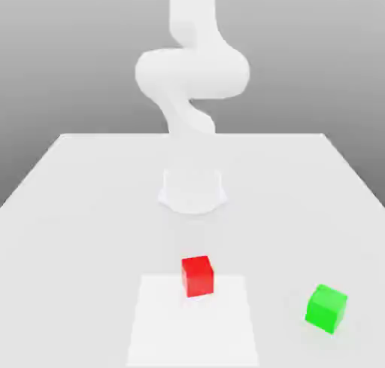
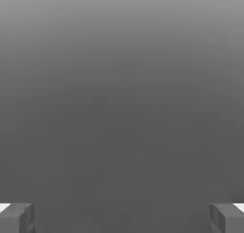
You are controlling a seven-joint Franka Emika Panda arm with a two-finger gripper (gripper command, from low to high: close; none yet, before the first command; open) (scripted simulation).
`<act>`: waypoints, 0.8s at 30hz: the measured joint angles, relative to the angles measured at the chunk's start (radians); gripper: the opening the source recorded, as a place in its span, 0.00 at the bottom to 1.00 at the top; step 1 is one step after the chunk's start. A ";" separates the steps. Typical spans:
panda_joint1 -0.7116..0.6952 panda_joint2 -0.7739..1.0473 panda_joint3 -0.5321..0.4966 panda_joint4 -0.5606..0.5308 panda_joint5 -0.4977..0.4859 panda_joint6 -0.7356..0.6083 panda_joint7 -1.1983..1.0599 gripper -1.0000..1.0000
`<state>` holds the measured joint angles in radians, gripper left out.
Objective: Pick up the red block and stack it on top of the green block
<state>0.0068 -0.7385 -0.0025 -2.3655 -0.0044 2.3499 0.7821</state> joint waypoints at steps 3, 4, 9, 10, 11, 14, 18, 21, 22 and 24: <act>0.009 0.091 -0.005 -0.093 -0.005 0.072 -0.027 0.50; 0.012 0.120 -0.006 -0.124 -0.006 0.095 -0.036 0.50; 0.027 0.269 -0.017 -0.278 -0.013 0.213 -0.083 0.50; 0.030 0.300 -0.019 -0.310 -0.014 0.238 -0.093 0.50; 0.032 0.332 -0.021 -0.342 -0.015 0.262 -0.103 0.50; 0.041 0.435 -0.028 -0.445 -0.014 0.341 -0.139 0.50; 0.053 0.656 -0.034 -0.547 -0.005 0.508 -0.187 0.50; 0.053 0.793 -0.026 -0.547 0.015 0.621 -0.208 0.50; 0.048 0.832 -0.020 -0.543 0.020 0.653 -0.212 0.50; 0.038 0.903 -0.009 -0.534 0.027 0.714 -0.218 0.00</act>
<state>0.0452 0.1642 -0.0116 -2.8995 0.0225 3.0641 0.5644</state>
